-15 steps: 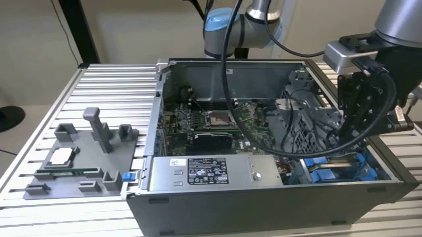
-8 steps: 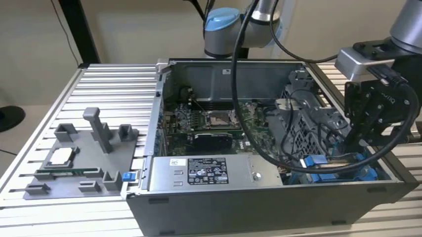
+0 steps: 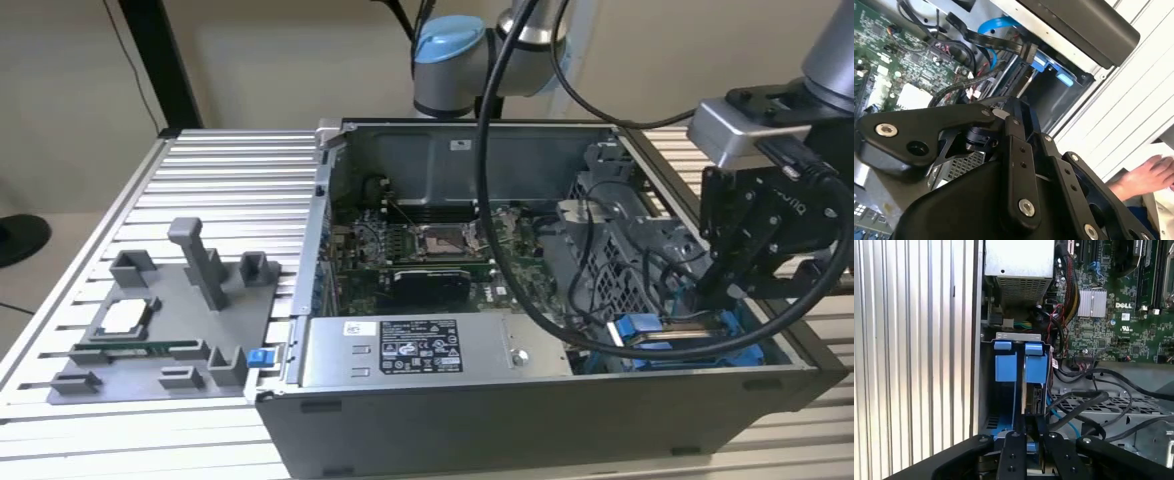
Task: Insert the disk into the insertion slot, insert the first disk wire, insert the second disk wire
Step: 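Insert the first disk wire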
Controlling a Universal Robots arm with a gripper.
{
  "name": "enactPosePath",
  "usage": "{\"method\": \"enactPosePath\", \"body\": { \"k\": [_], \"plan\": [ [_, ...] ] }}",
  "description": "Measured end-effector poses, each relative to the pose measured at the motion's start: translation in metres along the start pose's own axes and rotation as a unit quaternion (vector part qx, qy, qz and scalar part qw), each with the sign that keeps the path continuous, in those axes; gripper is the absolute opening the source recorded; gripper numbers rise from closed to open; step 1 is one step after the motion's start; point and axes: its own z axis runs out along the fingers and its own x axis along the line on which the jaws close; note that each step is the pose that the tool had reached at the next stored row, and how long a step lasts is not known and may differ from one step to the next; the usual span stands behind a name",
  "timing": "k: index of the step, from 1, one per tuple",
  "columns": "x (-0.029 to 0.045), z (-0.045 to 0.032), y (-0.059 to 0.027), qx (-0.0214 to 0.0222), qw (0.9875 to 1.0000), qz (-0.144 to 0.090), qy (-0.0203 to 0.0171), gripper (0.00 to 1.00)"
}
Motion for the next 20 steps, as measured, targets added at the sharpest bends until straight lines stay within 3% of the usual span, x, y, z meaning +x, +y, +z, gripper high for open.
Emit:
{"method": "enactPosePath", "body": {
  "k": [2, 3, 8, 13, 20],
  "plan": [
    [0.0004, 0.0002, -0.0003, 0.0002, 0.9999, 0.0, -0.0155, 0.0],
    [0.0009, 0.0005, -0.0011, 0.0002, 0.9998, 0.0, -0.0182, 0.0],
    [0.0024, 0.0032, -0.0096, -0.0001, 0.9998, 0.0, -0.0195, 0.0],
    [0.0025, 0.0094, -0.0105, 0.0, 0.9996, 0.0, -0.0268, 0.0],
    [0.0029, 0.0159, -0.0145, 0.0001, 0.9994, 0.0, -0.0343, 0.0]
  ]
}}
